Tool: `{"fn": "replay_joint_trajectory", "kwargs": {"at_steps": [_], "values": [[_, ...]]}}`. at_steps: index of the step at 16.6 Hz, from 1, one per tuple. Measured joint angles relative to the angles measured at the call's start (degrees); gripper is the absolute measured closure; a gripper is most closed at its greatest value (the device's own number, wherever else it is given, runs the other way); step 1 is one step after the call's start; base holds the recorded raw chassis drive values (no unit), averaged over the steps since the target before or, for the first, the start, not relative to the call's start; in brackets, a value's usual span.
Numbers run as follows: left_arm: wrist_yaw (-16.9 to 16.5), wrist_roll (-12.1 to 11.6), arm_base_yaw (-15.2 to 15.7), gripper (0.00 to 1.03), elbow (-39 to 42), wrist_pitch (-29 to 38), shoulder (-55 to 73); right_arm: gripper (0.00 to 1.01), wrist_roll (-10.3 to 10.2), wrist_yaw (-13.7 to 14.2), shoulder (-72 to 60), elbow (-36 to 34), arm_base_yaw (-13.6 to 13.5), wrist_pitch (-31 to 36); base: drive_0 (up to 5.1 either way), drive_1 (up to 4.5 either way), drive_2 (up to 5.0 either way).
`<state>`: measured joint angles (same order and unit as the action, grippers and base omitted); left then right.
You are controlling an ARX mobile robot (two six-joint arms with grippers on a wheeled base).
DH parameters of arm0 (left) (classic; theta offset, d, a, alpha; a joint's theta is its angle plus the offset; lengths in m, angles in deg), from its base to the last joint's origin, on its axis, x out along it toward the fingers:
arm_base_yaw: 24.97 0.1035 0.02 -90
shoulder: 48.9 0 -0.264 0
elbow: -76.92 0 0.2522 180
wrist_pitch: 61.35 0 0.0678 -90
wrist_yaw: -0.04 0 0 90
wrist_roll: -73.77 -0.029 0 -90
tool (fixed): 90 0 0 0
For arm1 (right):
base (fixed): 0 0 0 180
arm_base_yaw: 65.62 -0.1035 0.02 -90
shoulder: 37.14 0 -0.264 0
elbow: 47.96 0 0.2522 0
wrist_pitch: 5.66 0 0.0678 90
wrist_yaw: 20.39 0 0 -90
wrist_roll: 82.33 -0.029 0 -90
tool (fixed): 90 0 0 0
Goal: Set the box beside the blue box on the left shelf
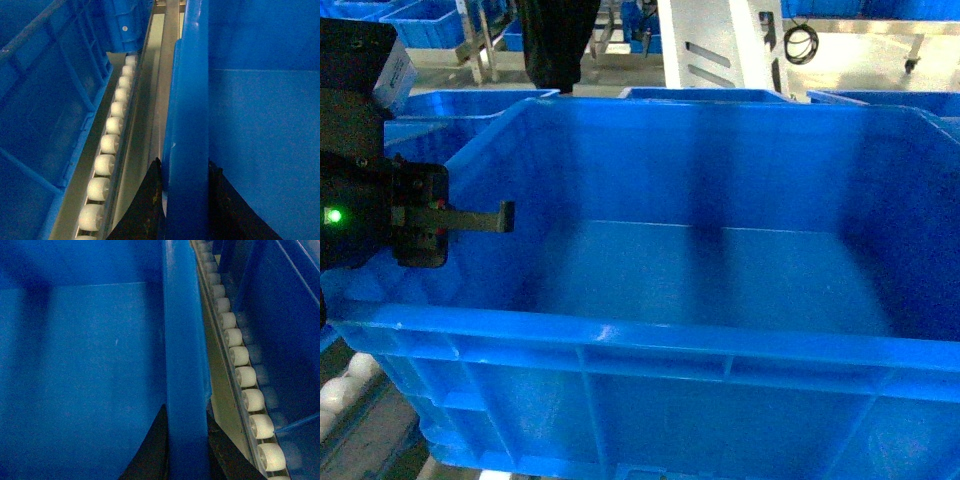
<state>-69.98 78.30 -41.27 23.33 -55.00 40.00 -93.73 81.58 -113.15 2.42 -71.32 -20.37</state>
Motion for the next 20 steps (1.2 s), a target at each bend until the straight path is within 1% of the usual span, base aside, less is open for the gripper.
{"fn": "replay_joint_trajectory", "kwargs": {"at_steps": [1,2,3,4,5,6,7,8,9,10,11,12,15,16,17,18,20], "values": [[0.2,0.1,0.1,0.87,0.0,0.2,0.0,0.92,0.1,0.1,0.1,0.2,0.0,-0.1,0.0,0.00,0.0],[0.1,0.2,0.1,0.81,0.2,1.2,0.2,0.88,0.6,0.5,0.1,0.2,0.0,-0.1,0.0,0.00,0.0],[0.4,0.3,0.1,0.73,0.5,2.1,0.2,0.80,1.7,2.6,0.1,0.1,-0.7,0.1,0.0,0.00,0.0],[0.9,0.6,0.1,0.61,0.8,2.8,0.2,0.69,2.7,3.7,0.1,0.1,-0.7,0.6,0.0,0.00,0.0],[2.2,0.7,0.1,0.48,1.2,4.1,0.2,0.58,3.8,4.9,0.3,-0.5,-0.7,2.9,0.0,0.00,0.0],[3.5,1.1,0.1,0.37,1.6,7.1,0.1,0.47,4.0,5.5,0.7,-1.5,-0.8,6.3,0.0,0.00,0.0],[5.2,1.1,0.2,0.30,1.6,9.2,-0.2,0.38,4.2,6.5,1.5,-2.0,-1.1,9.9,0.0,0.00,0.0],[7.1,1.1,0.8,0.19,1.3,11.0,-1.2,0.28,4.2,7.3,2.4,-2.0,-1.1,13.9,0.0,0.00,0.0],[7.5,1.2,1.1,0.12,1.1,11.1,-1.9,0.19,4.4,8.4,3.3,-2.0,-1.1,16.5,0.0,0.00,0.0],[8.0,1.2,1.5,0.03,1.0,11.2,-2.4,0.08,4.5,8.7,3.8,-2.0,-1.1,16.8,0.0,0.00,0.0],[7.8,1.3,1.4,0.06,1.0,10.8,-2.3,0.01,4.6,8.8,3.7,-2.0,-1.2,16.2,0.0,0.00,0.0],[7.8,1.3,1.1,0.05,1.0,10.8,-2.1,0.04,4.7,8.8,3.4,-2.1,-1.2,16.1,0.0,0.00,0.0],[7.6,1.3,1.0,0.05,1.0,10.8,-2.1,0.03,4.8,8.7,3.3,-2.2,-1.2,16.9,0.0,0.00,0.0],[-4.1,-1.9,3.9,0.23,8.3,30.5,-2.0,0.27,9.0,-5.5,3.8,-13.6,0.9,43.4,0.0,0.00,0.0],[-7.3,-2.6,4.9,0.32,12.6,34.5,-3.7,0.33,9.6,-6.7,4.7,-16.3,1.2,46.9,0.0,0.00,0.0],[-8.7,-3.1,5.6,0.40,15.4,36.5,-5.4,0.43,10.0,-7.6,6.6,-18.8,1.6,50.0,0.0,0.00,0.0],[-10.7,-3.5,7.3,0.60,19.7,38.0,-10.9,0.61,10.5,-8.8,11.1,-21.1,2.5,51.1,0.0,0.00,0.0]]}}
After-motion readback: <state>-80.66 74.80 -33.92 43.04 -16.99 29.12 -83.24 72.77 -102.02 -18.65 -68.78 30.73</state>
